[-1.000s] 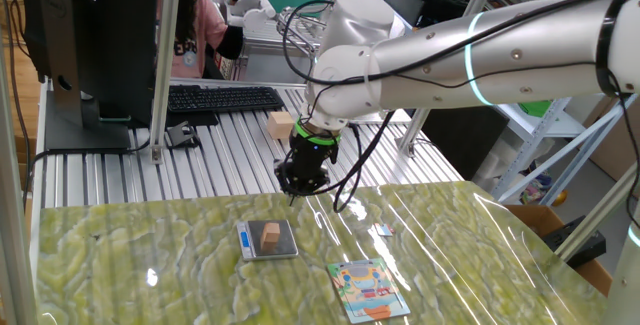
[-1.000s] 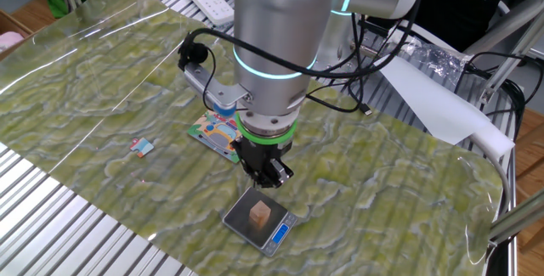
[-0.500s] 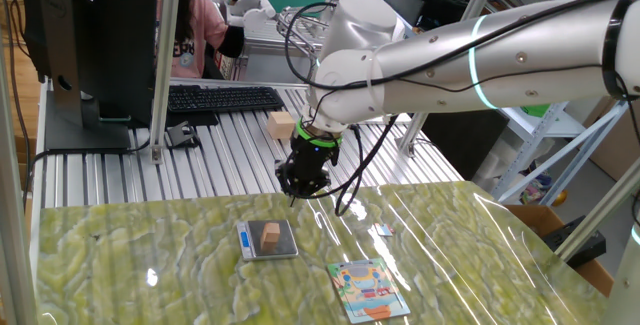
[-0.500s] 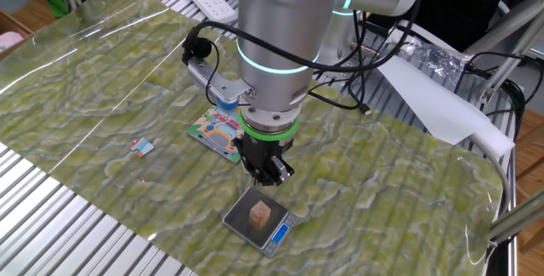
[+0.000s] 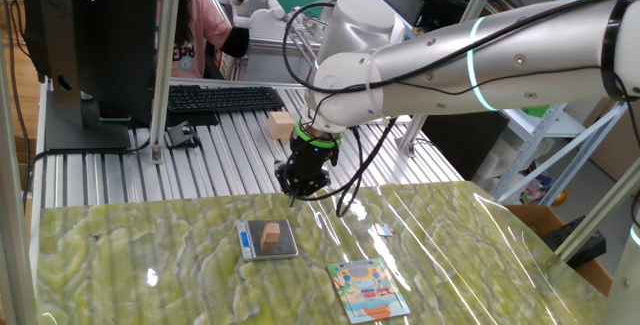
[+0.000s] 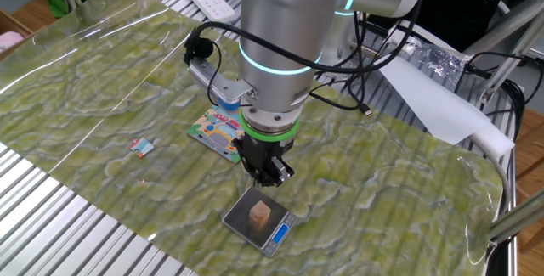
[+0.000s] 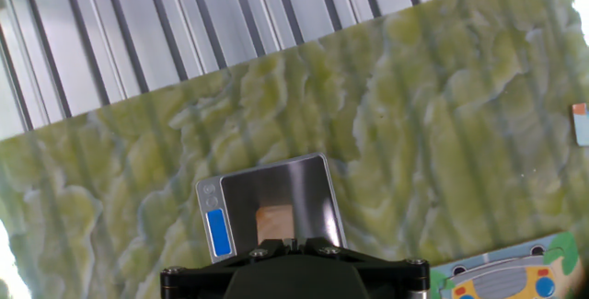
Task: Remove the object from the scale
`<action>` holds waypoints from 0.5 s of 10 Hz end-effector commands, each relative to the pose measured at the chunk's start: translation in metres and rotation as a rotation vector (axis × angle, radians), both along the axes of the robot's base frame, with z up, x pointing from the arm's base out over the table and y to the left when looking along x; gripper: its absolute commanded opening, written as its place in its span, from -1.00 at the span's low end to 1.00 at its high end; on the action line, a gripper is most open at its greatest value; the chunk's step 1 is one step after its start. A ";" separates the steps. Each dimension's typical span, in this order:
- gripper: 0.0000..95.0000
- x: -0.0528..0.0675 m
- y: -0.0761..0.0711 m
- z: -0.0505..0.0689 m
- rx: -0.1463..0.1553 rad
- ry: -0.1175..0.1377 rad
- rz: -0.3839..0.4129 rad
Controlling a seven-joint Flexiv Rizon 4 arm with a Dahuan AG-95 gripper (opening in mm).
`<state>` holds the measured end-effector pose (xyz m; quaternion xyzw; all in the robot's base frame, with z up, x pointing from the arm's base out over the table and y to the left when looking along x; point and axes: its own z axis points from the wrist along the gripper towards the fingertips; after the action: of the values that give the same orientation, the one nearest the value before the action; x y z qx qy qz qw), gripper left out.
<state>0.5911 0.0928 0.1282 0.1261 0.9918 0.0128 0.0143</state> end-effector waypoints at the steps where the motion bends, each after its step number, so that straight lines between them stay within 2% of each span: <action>1: -1.00 0.003 0.001 0.000 -0.001 0.002 0.116; 3: -1.00 0.003 0.001 0.000 -0.001 0.000 0.199; 5: -1.00 0.003 0.001 0.000 0.004 0.003 0.245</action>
<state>0.5919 0.0928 0.1289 0.0192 0.9996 0.0154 0.0132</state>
